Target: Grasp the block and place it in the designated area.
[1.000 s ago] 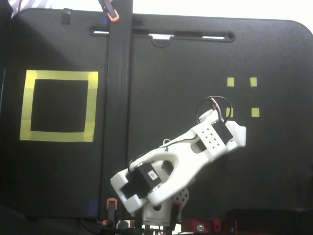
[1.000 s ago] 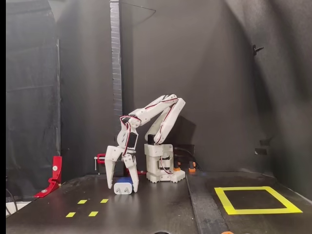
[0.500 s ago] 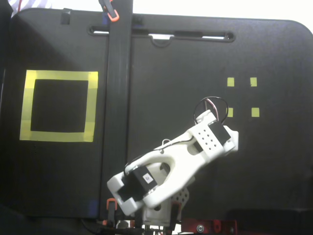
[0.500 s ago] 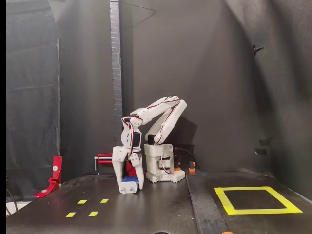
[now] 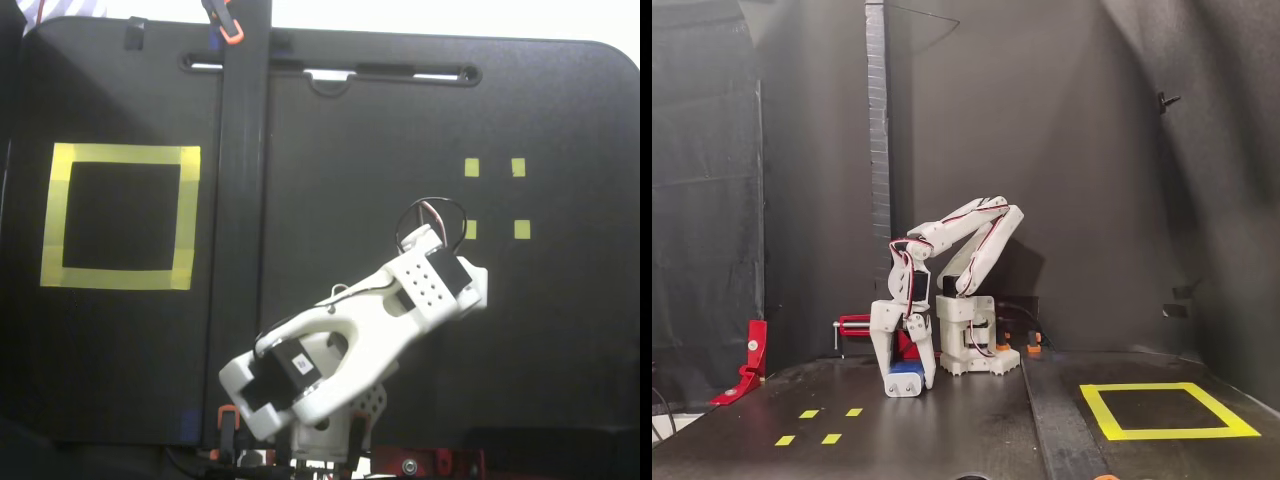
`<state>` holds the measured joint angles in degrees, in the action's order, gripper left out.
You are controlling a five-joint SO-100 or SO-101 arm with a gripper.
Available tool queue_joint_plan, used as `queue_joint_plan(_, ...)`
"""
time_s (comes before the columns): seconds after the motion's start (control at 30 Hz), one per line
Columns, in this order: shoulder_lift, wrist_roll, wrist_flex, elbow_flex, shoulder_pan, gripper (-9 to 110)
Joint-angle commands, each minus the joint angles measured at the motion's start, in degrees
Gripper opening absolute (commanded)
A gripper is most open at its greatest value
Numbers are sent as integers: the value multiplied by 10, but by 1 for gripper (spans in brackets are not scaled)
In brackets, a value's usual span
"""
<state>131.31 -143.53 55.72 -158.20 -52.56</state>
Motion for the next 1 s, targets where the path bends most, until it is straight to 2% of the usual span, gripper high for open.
queue_joint_plan(0.0, -15, 4, 23, 29, 6, 19)
queue_joint_plan(0.53, -35, 10, 155, 184, 30, 19)
queue_joint_plan(0.97, -90, 19, 313, 410, 57, 19)
